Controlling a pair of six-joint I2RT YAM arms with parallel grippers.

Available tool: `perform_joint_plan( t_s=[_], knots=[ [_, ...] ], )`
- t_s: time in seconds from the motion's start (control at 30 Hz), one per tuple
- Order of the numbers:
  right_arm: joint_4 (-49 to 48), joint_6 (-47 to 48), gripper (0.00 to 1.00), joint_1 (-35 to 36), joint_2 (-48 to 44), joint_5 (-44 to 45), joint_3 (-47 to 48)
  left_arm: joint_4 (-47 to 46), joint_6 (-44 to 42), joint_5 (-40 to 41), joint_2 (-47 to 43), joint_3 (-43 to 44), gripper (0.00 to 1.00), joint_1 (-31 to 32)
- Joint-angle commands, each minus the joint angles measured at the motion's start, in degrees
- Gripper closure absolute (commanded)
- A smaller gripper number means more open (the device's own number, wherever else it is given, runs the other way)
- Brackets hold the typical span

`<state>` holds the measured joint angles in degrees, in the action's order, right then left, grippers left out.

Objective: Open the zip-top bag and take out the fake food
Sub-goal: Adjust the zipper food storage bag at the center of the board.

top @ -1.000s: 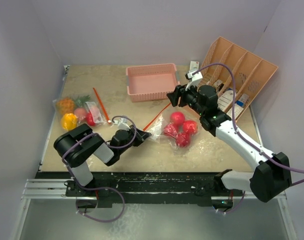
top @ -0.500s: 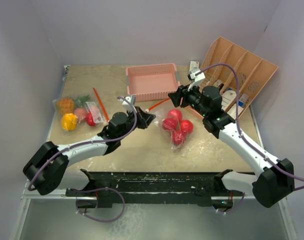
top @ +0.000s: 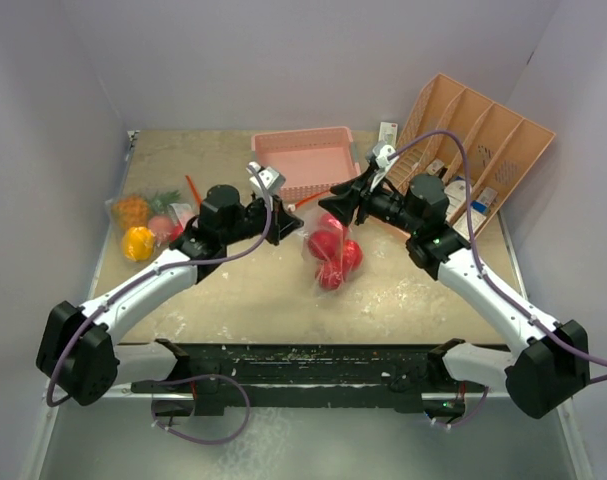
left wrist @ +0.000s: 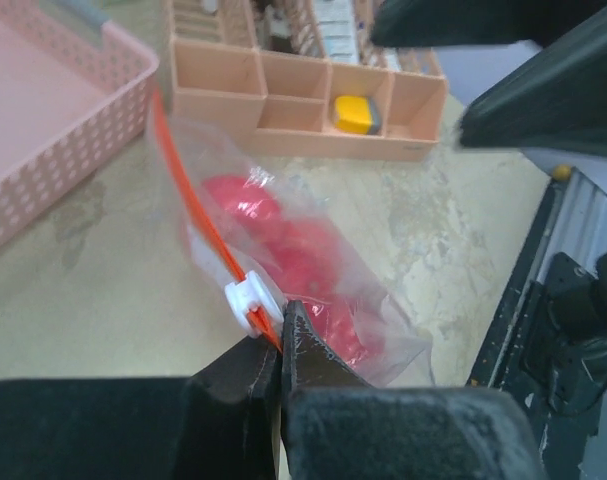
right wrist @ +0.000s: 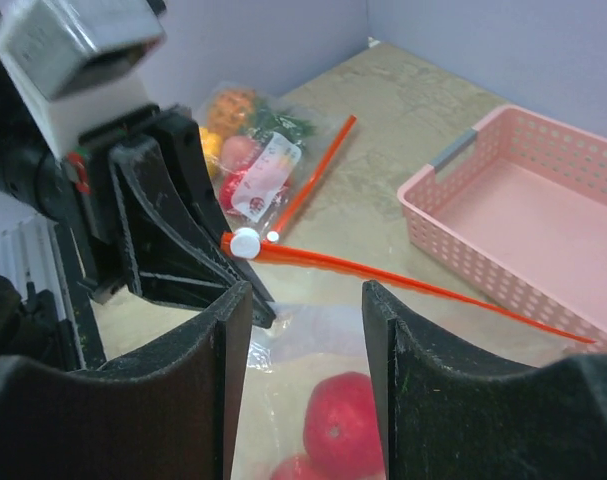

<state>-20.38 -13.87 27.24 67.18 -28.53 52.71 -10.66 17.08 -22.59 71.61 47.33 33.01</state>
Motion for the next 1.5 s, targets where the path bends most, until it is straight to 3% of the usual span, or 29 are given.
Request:
perform_joint_plan(
  t_s=[0.0, 0.2, 0.47, 0.57, 0.8, 1.1, 1.47],
  knots=[
    [-4.77, -1.57, 0.5, -0.26, -0.73, -3.9, 3.61, 6.24, -6.74, -9.77, -1.2, 11.03, 1.0, 0.16],
    [-2.65, -0.75, 0.54, -0.33, -1.54, -3.48, 7.37, 14.84, -13.91, -18.23, 5.18, 21.17, 1.0, 0.21],
    [-2.66, 3.78, 0.57, -2.56, -4.89, -3.62, 10.09, 26.7, -24.51, -23.54, 11.22, 30.5, 1.0, -0.41],
    [-0.57, 4.29, 0.55, -4.65, -0.95, -11.59, 13.38, 29.22, -26.95, -26.61, 12.78, 32.49, 1.0, -1.07],
    [-21.75, -9.88, 0.44, -9.66, 5.33, -29.15, 8.24, 39.21, -33.8, -32.86, 14.6, 37.83, 1.0, -1.55],
    [-55.47, -33.84, 0.34, -10.37, 16.62, -41.53, 6.93, 37.86, -33.87, -32.75, 11.11, 35.5, 1.0, -1.55],
    [-66.94, -44.58, 0.32, -9.9, 24.17, -46.6, 9.52, 35.64, -33.08, -32.65, 11.39, 34.39, 1.0, -1.55]
  ],
)
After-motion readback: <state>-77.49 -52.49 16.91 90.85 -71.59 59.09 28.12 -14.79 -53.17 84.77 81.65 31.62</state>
